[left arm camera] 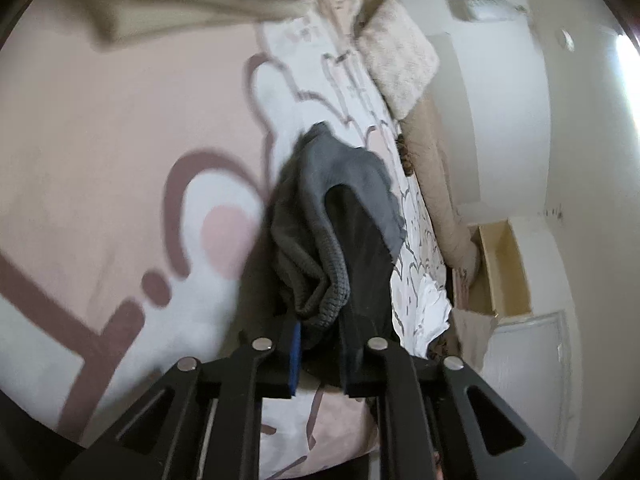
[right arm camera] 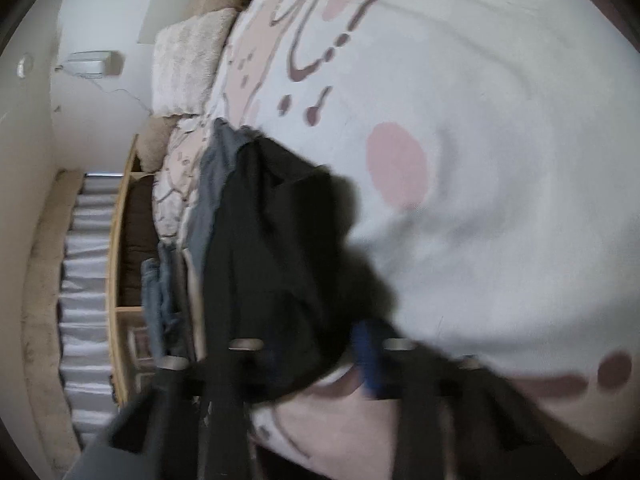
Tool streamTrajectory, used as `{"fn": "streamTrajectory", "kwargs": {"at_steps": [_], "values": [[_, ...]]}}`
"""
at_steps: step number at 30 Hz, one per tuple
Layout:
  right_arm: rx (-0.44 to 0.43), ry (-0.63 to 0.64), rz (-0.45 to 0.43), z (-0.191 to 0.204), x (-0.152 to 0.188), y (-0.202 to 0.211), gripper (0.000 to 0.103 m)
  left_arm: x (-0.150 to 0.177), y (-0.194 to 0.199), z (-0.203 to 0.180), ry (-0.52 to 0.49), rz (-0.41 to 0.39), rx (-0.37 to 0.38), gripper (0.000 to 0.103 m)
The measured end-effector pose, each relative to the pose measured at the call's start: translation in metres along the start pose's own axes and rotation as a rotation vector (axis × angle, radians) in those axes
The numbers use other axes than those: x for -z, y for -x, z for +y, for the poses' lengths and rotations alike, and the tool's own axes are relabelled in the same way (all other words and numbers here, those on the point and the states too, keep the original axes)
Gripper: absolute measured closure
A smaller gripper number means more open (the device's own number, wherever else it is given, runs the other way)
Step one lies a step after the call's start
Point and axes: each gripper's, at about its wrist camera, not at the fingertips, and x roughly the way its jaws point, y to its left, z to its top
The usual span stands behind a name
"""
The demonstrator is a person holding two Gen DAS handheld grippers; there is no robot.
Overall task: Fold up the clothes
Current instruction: 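Fold the pants over with the left tool toward the right tool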
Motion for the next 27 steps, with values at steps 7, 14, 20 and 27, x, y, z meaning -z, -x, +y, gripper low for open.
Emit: {"fn": "streamTrajectory", "kwargs": {"at_steps": [7,14,20,27], "values": [[0.058,0.172,-0.045,0.027,0.002,0.027,0.093,-0.005,-0.002,-0.032,-0.289,0.018,-0.233,0.090],[0.073,0.094,0.000,-0.001,0.000,0.009,0.093,0.000,0.026,-0.021,-0.313,-0.005,-0.315,0.049],[0.060,0.181,0.000,0.014,0.005,0.015,0.050,0.063,0.031,-0.077,-0.870,-0.097,-0.556,0.049],[0.205,0.471,-0.111,0.057,0.023,0.043,0.029,0.154,-0.022,-0.076,-1.658,-0.137,-0.802,0.049]]}}
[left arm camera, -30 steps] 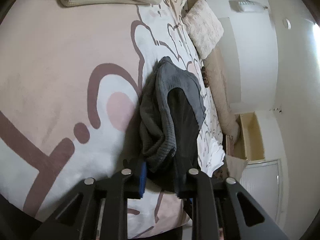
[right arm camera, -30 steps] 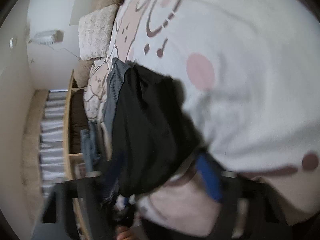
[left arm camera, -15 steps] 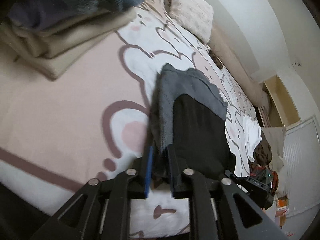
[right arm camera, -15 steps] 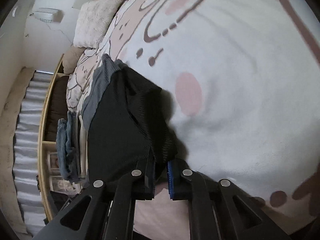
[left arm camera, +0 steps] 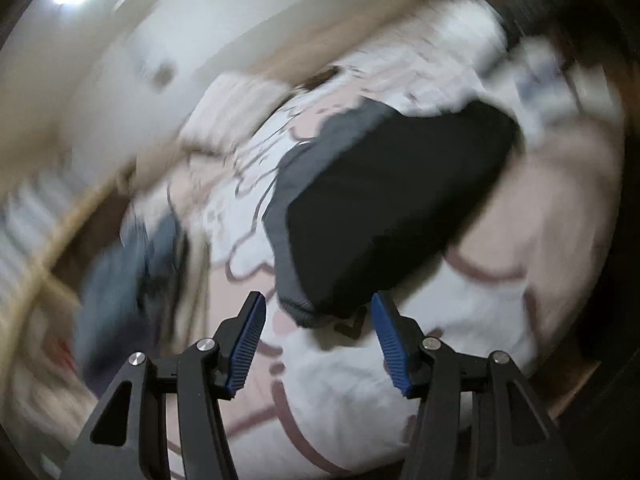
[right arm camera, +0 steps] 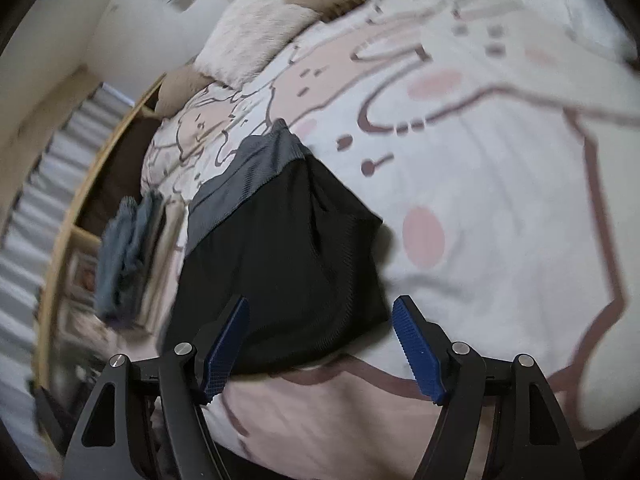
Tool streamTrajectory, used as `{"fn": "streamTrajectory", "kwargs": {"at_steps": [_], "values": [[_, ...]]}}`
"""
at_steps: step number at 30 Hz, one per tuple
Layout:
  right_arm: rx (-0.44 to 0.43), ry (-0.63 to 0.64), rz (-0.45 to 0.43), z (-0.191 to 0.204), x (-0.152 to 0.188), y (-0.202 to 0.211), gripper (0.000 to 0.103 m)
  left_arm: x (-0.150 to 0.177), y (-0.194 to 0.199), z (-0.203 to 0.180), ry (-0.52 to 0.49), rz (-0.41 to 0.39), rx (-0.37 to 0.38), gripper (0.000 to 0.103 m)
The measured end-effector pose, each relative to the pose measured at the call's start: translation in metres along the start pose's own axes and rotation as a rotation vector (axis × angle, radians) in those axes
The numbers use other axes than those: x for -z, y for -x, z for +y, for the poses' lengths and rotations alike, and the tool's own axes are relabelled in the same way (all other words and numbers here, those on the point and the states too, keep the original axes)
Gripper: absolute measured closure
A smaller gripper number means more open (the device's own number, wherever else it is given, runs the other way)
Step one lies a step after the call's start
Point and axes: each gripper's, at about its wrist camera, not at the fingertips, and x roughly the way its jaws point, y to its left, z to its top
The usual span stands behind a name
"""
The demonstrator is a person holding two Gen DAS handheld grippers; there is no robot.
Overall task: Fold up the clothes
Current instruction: 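Fold the pants over with the left tool toward the right tool, then open both tools and lift them off the folded pants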
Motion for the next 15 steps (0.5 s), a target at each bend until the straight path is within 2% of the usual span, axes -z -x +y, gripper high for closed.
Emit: {"fn": "streamTrajectory", "kwargs": {"at_steps": [3,6,11,15], "values": [[0.067,0.095,-0.032,0.005,0.004,0.016,0.029,0.008,-0.019,-0.033,-0.249,-0.019,-0.101,0.049],[0.101,0.130,-0.050,0.004,0.008,0.027,0.029,0.017,-0.034,-0.046,-0.380,-0.010,-0.153,0.049],[0.150,0.157,-0.066,0.002,0.014,0.040,0.029,0.022,-0.044,-0.059,-0.543,-0.083,-0.201,0.051],[0.234,0.254,-0.058,0.009,0.020,0.038,0.029,0.020,-0.043,-0.064,-0.648,-0.141,-0.225,0.049]]}}
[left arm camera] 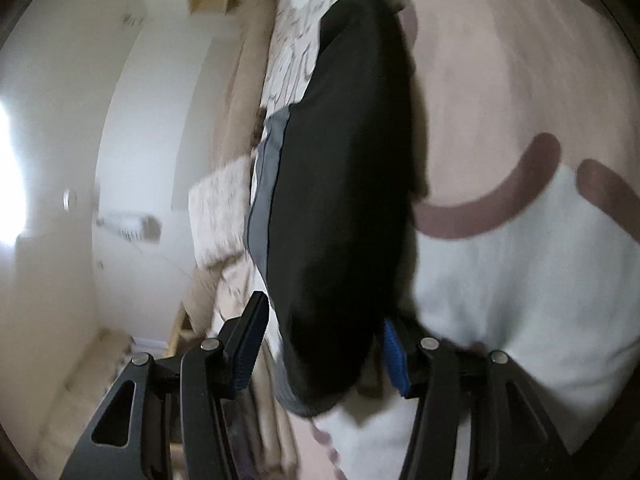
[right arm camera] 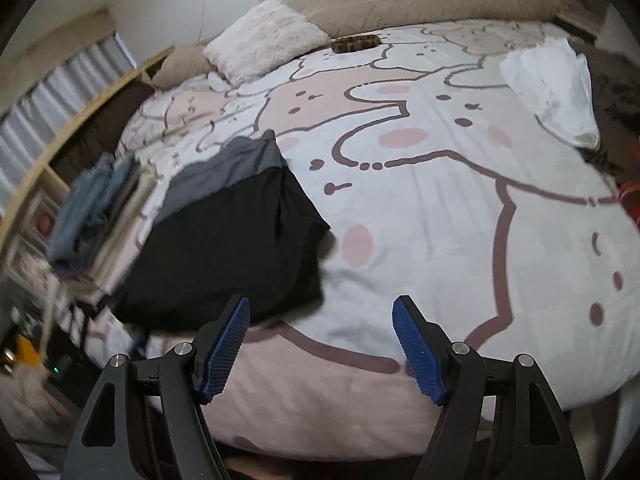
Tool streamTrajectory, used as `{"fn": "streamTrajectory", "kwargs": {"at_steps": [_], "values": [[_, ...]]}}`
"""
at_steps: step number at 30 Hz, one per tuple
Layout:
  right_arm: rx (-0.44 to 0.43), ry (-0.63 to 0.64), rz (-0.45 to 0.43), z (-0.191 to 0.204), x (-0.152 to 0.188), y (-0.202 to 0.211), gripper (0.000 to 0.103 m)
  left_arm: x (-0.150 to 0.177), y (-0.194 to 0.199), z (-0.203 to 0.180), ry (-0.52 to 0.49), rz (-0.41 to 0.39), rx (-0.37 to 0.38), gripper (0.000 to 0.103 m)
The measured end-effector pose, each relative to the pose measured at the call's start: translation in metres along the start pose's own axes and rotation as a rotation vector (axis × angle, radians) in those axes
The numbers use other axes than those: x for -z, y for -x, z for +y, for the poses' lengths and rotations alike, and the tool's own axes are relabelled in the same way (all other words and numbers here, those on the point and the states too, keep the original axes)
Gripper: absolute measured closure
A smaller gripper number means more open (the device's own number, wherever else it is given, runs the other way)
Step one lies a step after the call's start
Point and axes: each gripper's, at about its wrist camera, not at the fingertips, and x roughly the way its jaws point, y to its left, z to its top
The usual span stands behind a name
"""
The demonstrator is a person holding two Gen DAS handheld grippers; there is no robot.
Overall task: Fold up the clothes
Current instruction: 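Open both tools and lift them off the folded pants, then grasp the folded black pants bundle with both tools from opposite sides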
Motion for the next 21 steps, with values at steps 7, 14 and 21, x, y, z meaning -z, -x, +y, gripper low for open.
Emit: {"fn": "streamTrajectory", "kwargs": {"at_steps": [7,14,21], "values": [[0.240,0.514,-0.104,0.053,0.017,-0.003,0.029,0.001,-0.004,0.013,-0.077,-0.074,0.046,0.063],[0.433,1.391,-0.344,0.112,0.099,-0.038,0.029,0.003,0.000,0.045,0.095,-0.079,0.220,0.079],[0.462,1.716,-0.524,0.147,0.126,-0.084,0.029,0.002,-0.007,0.091,0.396,-0.057,0.445,0.079]]}}
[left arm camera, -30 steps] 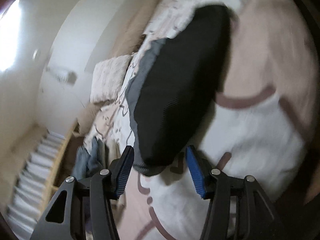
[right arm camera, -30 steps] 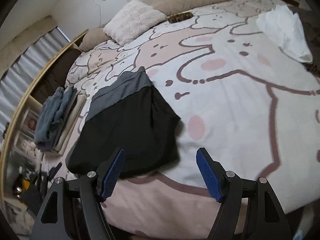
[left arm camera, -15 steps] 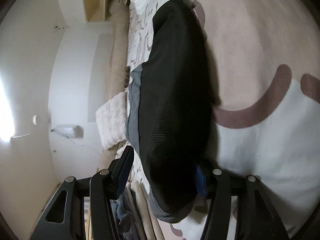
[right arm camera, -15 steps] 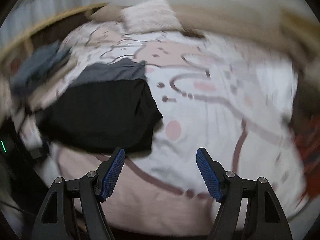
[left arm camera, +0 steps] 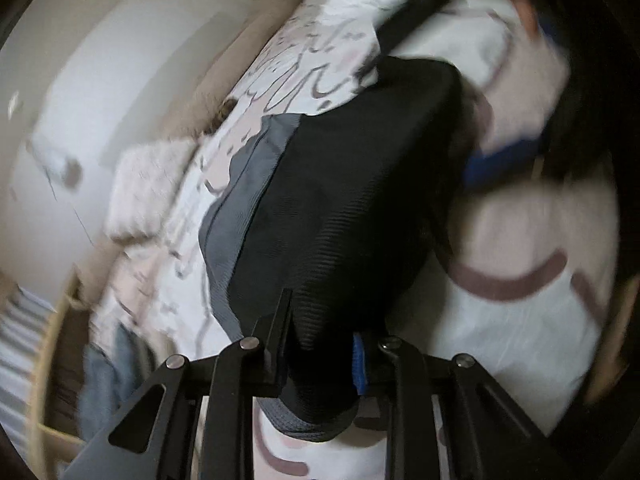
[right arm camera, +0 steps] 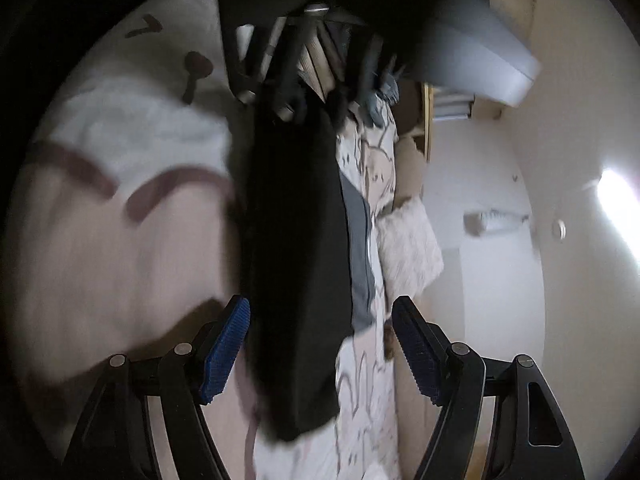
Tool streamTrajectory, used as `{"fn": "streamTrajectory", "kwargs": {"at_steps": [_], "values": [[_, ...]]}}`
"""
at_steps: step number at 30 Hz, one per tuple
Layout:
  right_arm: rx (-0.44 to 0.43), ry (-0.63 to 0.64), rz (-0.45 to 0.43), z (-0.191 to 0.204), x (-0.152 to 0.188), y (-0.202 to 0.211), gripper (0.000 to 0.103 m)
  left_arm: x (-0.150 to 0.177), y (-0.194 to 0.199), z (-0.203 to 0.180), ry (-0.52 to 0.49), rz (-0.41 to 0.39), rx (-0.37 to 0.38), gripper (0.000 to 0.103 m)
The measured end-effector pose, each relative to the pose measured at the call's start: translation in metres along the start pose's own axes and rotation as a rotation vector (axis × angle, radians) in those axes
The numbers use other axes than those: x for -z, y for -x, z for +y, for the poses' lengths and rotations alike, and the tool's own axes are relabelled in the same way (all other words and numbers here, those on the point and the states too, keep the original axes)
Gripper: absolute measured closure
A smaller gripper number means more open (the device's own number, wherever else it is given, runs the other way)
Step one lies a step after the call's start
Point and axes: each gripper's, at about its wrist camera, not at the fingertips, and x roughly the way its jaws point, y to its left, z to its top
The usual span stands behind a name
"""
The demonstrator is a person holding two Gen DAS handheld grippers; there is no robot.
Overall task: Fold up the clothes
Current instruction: 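Grasp the folded black pants bundle with both tools from opposite sides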
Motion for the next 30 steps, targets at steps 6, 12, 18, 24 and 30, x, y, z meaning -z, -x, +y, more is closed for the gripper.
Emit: {"fn": "streamTrajectory", "kwargs": {"at_steps": [6,12,18,24,30], "values": [[0.062,0.029,0.008,0.000,-0.011,-0.041,0.044,0.001,0.007,0.010,0.082,-0.015,0.033,0.080],[0.094,0.119,0.079,0.008,0.025,-0.053,0.070,0.013,-0.005,-0.003,-0.060,-0.028,-0.053,0.079],[0.110,0.195,0.087,0.009,0.054,-0.048,0.070,0.030,-0.017,-0.035,-0.283,-0.037,-0.195,0.076],[0.098,0.207,0.120,0.002,0.074,-0.061,0.070,0.037,-0.023,-0.045,-0.342,-0.023,-0.294,0.073],[0.086,0.207,0.115,0.006,0.066,-0.059,0.076,0.036,-0.016,-0.053,-0.420,-0.022,-0.436,0.042]]}}
